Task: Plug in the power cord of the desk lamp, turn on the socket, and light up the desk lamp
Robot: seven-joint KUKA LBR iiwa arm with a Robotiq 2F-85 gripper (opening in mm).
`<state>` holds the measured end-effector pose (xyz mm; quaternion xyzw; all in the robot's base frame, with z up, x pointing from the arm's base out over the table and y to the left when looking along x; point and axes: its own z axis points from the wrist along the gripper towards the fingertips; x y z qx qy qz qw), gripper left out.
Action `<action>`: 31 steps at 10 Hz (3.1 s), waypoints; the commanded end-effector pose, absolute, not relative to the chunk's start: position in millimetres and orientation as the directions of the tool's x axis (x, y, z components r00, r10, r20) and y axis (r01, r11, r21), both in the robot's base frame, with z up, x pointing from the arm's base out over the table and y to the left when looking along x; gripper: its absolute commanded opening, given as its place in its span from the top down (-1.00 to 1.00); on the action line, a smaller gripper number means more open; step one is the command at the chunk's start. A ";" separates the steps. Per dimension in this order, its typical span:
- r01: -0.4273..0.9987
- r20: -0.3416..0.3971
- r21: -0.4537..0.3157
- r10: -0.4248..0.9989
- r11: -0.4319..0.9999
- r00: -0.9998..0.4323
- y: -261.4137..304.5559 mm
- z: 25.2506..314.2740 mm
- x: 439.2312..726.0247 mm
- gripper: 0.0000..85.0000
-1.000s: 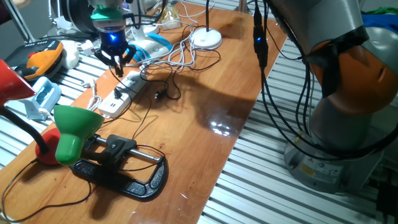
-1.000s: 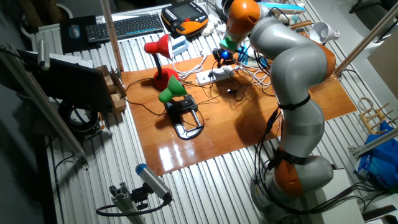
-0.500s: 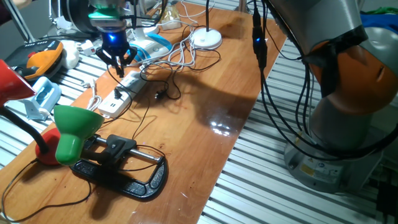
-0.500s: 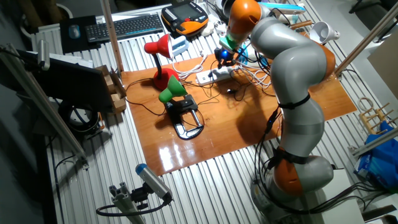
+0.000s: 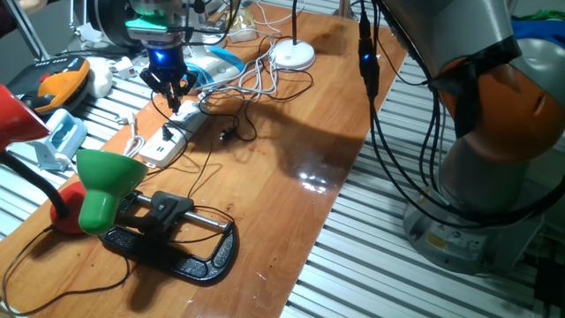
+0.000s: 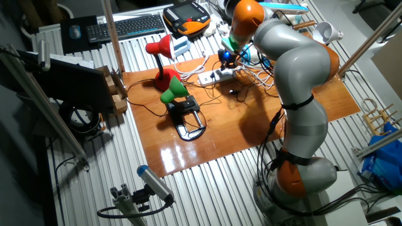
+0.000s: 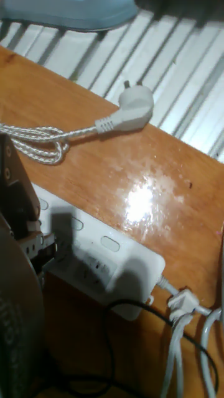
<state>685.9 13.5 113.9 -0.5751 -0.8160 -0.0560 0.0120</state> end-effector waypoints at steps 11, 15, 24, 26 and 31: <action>0.995 0.122 0.101 0.992 0.014 -0.027 13.7 87.1 685.2 1.00; 0.994 0.127 0.104 0.991 0.024 -0.037 14.5 84.6 685.6 1.00; 0.994 0.140 0.108 0.990 0.007 -0.022 16.4 78.9 687.7 1.00; 0.994 0.141 0.107 0.990 0.001 -0.016 16.4 78.8 687.8 1.00; 0.994 0.136 0.107 0.991 -0.009 -0.005 16.2 78.5 687.6 1.00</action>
